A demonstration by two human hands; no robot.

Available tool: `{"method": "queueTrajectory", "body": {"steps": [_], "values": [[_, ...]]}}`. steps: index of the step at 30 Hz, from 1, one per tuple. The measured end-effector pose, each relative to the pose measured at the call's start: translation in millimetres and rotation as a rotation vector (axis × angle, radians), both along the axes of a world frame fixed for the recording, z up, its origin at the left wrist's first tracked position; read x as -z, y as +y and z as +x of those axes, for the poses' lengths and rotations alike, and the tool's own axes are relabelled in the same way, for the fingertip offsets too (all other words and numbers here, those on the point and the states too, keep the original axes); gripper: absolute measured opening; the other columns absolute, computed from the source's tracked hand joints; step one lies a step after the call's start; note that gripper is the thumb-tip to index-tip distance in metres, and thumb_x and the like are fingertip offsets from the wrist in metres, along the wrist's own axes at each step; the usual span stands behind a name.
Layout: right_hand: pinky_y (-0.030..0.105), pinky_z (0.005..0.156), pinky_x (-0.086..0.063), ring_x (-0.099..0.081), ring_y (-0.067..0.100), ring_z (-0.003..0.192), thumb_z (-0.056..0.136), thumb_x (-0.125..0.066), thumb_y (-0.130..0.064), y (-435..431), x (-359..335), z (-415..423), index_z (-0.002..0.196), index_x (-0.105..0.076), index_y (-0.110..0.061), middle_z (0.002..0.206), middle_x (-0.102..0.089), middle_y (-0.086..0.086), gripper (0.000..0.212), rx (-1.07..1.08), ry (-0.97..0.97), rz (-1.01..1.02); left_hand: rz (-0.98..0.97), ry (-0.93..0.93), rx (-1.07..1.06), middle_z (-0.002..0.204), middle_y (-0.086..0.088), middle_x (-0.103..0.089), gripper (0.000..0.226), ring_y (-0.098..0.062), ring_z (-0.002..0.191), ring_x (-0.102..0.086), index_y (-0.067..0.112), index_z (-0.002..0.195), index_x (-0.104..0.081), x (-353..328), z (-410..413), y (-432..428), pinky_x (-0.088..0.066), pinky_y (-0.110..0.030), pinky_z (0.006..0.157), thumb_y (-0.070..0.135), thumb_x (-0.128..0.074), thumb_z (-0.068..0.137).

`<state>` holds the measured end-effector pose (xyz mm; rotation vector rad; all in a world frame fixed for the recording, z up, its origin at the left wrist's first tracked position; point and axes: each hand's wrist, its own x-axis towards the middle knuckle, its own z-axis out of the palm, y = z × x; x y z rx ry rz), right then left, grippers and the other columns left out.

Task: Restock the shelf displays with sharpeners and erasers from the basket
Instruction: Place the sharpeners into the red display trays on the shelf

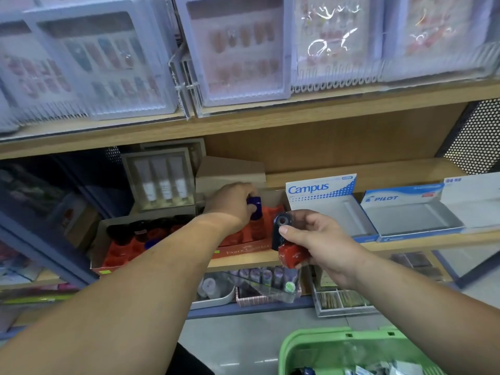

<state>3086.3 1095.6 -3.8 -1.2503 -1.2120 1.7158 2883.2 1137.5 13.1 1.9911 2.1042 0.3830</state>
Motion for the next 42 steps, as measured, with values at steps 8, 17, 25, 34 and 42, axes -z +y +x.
{"method": "queueTrajectory", "body": {"steps": [8,17,25,34,42], "values": [[0.028,0.047,-0.052,-0.072,0.021,0.074,0.091,-0.076,-0.016,0.8,6.7,-17.2,0.115,-0.067,-0.016,0.100,-0.073,0.013,0.026,0.034,0.021,0.020,-0.079,-0.151,0.019,0.097,0.017,-0.064,0.019,-0.007,0.091,-0.062,0.039,0.109,-0.064,-49.2,-41.3,-38.4,-0.052,-0.031,0.081,0.027,-0.068,0.095],[0.032,0.046,-0.051,-0.068,0.025,0.066,0.091,-0.075,-0.010,-16.5,11.6,-39.7,0.115,-0.069,-0.010,0.099,-0.069,0.026,0.026,0.037,0.061,-0.007,-0.216,-0.093,-0.011,0.094,0.018,-0.065,0.020,-0.005,0.088,-0.063,0.036,0.105,-0.072,-31.1,-78.7,-67.6,-0.058,-0.031,0.083,0.027,-0.079,0.088],[0.033,0.050,-0.055,-0.071,0.024,0.068,0.088,-0.078,-0.011,-19.5,5.9,-39.0,0.111,-0.069,-0.008,0.099,-0.077,0.016,0.025,0.017,0.033,0.019,-0.208,-0.095,-0.023,0.090,0.013,-0.068,0.017,-0.010,0.087,-0.066,0.032,0.094,-0.071,-32.0,-80.4,-64.5,-0.059,-0.034,0.082,0.023,-0.082,0.085],[0.032,0.050,-0.054,-0.074,0.026,0.075,0.085,-0.081,-0.012,-15.4,3.0,-39.7,0.111,-0.070,-0.011,0.098,-0.078,0.014,0.028,0.021,0.004,0.024,-0.239,0.018,0.039,0.101,0.010,-0.065,0.017,-0.011,0.089,-0.062,0.029,0.102,-0.075,-24.0,-80.3,-62.4,-0.054,-0.030,0.079,0.036,-0.080,0.087],[0.032,0.050,-0.054,-0.074,0.023,0.075,0.086,-0.080,-0.012,-10.5,-12.6,-46.2,0.112,-0.066,-0.009,0.097,-0.078,0.014,0.030,0.006,0.040,0.004,-0.293,-0.517,0.127,0.108,0.010,-0.073,0.044,-0.009,0.098,-0.071,0.039,0.128,-0.064,-34.1,-40.1,-71.7,-0.058,-0.027,0.090,0.022,-0.075,0.089]]}}
